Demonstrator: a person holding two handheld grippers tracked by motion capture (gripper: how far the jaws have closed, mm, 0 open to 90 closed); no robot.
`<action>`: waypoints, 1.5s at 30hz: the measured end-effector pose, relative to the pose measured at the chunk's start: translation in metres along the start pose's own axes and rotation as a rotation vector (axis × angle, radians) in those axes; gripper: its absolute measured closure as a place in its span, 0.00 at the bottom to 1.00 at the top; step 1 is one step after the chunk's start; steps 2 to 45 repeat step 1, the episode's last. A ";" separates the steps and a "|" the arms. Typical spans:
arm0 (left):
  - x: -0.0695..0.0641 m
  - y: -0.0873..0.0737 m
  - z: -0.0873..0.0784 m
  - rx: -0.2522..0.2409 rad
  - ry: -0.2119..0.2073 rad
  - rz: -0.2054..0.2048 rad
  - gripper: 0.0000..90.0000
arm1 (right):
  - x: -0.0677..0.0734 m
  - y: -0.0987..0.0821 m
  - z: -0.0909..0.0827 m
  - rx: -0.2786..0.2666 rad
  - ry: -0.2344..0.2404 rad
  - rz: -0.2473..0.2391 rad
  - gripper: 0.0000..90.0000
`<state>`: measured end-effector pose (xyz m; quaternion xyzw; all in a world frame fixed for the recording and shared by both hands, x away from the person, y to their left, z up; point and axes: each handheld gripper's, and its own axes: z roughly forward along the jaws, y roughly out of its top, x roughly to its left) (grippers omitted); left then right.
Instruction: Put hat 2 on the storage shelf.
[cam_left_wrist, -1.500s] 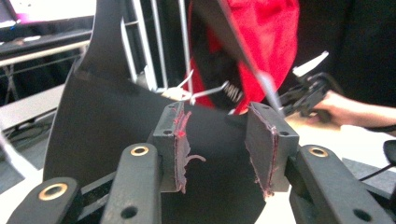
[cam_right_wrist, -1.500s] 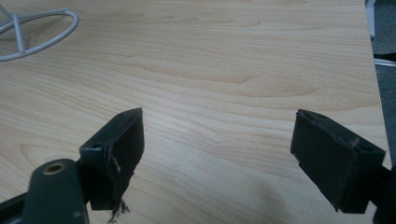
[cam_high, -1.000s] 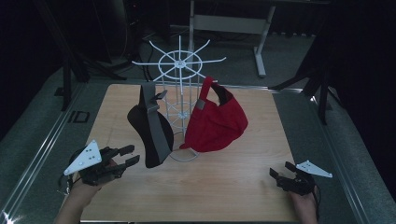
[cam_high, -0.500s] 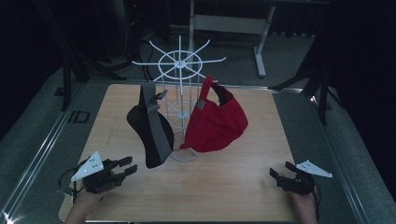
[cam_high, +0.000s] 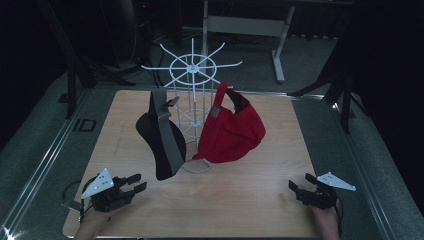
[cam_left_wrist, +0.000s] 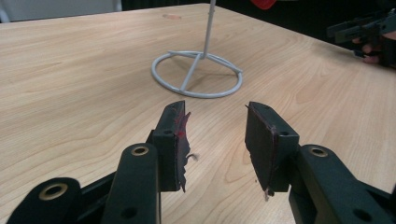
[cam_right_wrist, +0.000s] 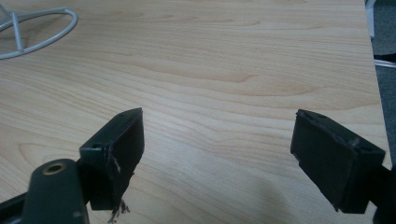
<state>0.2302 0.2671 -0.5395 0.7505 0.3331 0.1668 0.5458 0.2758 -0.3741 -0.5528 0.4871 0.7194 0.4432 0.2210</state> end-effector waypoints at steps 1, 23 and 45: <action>0.000 0.000 0.000 -0.007 -0.007 -0.005 0.65 | 0.000 0.000 0.000 0.000 0.002 0.000 0.19; 0.000 0.000 0.000 -0.007 -0.007 -0.005 0.65 | 0.000 0.000 0.000 0.000 0.002 0.000 0.19; 0.000 0.000 0.000 -0.007 -0.007 -0.005 0.65 | 0.000 0.000 0.000 0.000 0.002 0.000 0.19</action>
